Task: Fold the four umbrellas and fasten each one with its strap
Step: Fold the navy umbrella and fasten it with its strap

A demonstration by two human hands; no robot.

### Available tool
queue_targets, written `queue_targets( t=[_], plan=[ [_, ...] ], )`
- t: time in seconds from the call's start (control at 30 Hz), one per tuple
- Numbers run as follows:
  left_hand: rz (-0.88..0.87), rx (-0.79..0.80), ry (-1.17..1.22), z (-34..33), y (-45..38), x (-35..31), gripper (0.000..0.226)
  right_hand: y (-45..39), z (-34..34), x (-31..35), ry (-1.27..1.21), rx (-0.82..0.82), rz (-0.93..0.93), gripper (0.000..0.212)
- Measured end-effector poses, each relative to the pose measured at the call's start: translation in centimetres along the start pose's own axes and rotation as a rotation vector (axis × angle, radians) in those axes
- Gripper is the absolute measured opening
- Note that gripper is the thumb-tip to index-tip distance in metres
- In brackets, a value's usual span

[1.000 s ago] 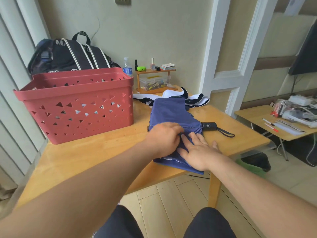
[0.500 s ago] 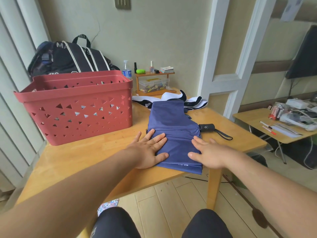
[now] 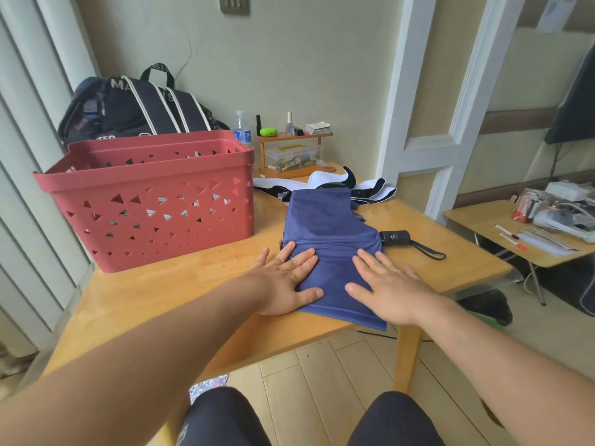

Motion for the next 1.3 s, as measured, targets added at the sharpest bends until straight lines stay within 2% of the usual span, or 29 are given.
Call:
queue_targets(
  t=[0.07,0.13,0.27,0.33,0.37,0.4,0.47,0.53,0.73,0.9,1.13,1.3],
  plan=[
    [-0.016,0.007,0.005,0.6,0.0,0.1,0.087,-0.1,0.1,0.1,0.015,-0.015,-0.012,0.076],
    [-0.030,-0.052,0.047,2.0,-0.1,0.4,0.081,-0.1,0.0,0.3,0.017,-0.021,-0.012,0.071],
    [0.080,-0.440,0.144,8.0,-0.7,2.9,0.053,-0.1,-0.3,0.3,0.003,-0.028,0.017,0.056],
    [0.162,-0.639,0.254,10.4,-1.3,4.3,0.028,-0.1,-0.2,0.2,-0.004,-0.030,0.023,0.053],
    [0.216,-0.716,0.322,11.3,-1.6,5.0,0.025,-0.1,-0.3,0.2,-0.004,-0.029,0.025,0.053],
    [0.284,-0.753,0.427,11.7,-2.2,6.0,0.033,-0.2,-0.3,0.2,-0.004,-0.030,0.026,0.053],
    [0.395,-0.754,0.714,11.1,-3.6,7.6,0.050,-0.3,-0.3,0.1,-0.004,-0.029,0.021,0.054],
    [0.428,-0.727,0.883,10.5,-5.1,8.1,0.060,-0.3,-0.3,0.2,-0.004,-0.027,0.023,0.054],
    [0.395,-0.895,0.978,11.3,-5.6,8.2,0.050,0.1,-0.1,0.3,-0.013,-0.044,0.036,0.055],
    [0.320,-0.934,1.181,11.5,-4.4,7.4,0.052,0.0,-0.1,0.3,-0.018,-0.038,0.039,0.055],
    [0.161,-0.954,1.262,12.1,-1.1,5.3,0.031,0.3,0.2,0.3,-0.044,-0.020,0.039,0.058],
    [0.186,-0.954,1.156,10.9,1.1,4.9,0.009,0.2,0.3,0.3,-0.058,-0.029,0.037,0.063]
  ],
)
Point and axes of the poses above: each hand's wrist, its own y-axis away from the middle knuckle, its own z-axis out of the back of the hand, x = y × z, the point moved 9 cm from there along -y, towards the middle knuckle, and after that the axes turned 8 degrees about -z, right-handed, at the moved point
